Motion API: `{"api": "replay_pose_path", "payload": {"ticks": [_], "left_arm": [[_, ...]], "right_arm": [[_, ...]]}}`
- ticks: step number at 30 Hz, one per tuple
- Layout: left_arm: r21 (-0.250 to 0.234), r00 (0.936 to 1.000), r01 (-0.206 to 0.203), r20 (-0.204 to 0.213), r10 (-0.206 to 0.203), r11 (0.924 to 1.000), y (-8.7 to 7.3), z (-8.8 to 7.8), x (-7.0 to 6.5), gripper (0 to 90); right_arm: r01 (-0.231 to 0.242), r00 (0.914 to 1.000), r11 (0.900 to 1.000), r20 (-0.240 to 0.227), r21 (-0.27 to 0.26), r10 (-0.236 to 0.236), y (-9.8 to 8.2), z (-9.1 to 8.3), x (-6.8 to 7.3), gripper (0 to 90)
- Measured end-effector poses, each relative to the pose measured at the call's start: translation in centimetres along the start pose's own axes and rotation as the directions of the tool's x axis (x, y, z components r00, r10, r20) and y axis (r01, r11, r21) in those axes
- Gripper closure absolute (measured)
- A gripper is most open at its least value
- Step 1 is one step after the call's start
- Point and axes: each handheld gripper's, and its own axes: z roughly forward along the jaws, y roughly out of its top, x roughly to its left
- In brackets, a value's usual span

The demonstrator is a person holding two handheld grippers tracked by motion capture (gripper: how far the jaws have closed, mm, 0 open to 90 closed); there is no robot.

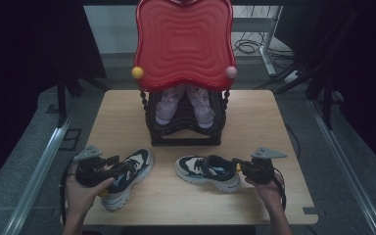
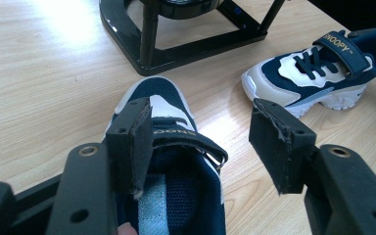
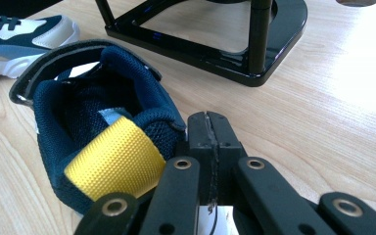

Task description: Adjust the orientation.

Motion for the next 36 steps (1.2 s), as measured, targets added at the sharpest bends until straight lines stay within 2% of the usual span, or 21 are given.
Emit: {"api": "replay_pose_path", "payload": {"ticks": [19, 36], "left_arm": [[0.004, 1.0, 0.0, 0.0, 0.0, 1.0, 0.0, 0.0, 0.1, 42.0], [0.004, 1.0, 0.002, -0.002, -0.002, 1.0, 0.0, -0.1, 0.2, 42.0]], "right_arm": [[0.043, 0.999, 0.999, -0.013, 0.007, -0.043, -1.0, -1.4, 1.1, 89.8], [0.045, 0.9989, 0.999, -0.011, 0.012, -0.045, -1.8, -2.5, 1.8, 89.8]]}}
